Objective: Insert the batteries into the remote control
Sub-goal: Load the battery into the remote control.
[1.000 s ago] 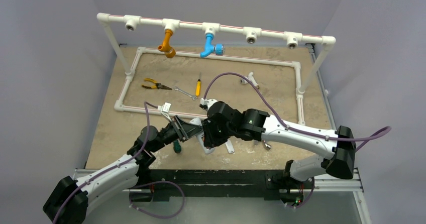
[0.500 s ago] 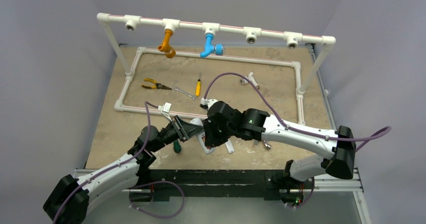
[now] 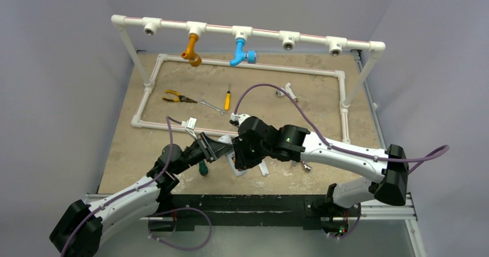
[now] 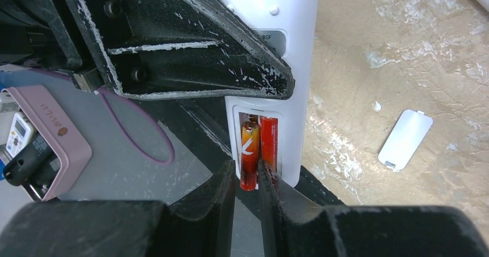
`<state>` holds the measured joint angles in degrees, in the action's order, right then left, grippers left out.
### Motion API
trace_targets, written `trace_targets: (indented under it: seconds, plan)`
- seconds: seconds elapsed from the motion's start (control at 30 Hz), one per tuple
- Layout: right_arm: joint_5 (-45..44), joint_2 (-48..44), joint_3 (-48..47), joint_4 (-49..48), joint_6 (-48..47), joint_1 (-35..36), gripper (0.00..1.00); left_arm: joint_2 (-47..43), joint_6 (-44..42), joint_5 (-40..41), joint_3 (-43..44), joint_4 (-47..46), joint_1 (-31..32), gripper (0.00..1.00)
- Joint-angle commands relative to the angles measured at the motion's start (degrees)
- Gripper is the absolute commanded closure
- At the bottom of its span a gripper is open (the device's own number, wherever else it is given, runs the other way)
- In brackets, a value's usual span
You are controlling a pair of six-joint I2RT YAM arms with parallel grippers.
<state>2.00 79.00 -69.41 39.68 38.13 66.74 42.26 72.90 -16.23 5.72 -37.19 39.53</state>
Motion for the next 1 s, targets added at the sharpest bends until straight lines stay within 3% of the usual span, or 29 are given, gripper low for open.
trace_targets:
  seconds: [0.0, 0.53, 0.77, 0.87, 0.9, 0.97]
  plan:
    - [-1.8, -2.1, -1.1, 0.4, -0.5, 0.1, 0.78, 0.0, 0.9, -0.5, -0.4, -5.5, 0.3, 1.00]
    - [-5.5, -6.1, -2.8, 1.3, -4.4, 0.1, 0.73, 1.4, 1.8, -2.0, -0.3, -7.0, 0.3, 1.00]
    - [0.1, -12.1, 0.1, -7.6, -23.9, 0.1, 0.72, 0.9, 2.6, -3.6, -0.4, -6.5, 0.3, 1.00]
    - [4.5, -16.0, 5.6, -15.3, -33.6, 0.1, 0.68, 0.2, 3.0, -4.1, -0.5, -5.8, 0.3, 1.00]
    - [7.0, -17.9, 8.1, -19.4, -38.3, 0.1, 0.66, 0.1, 3.2, -4.2, -0.5, -5.6, 0.3, 1.00]
    - [8.8, -20.8, 12.5, -23.8, -45.2, 0.2, 0.52, -0.1, 3.4, -4.6, -0.5, -5.6, 0.3, 1.00]
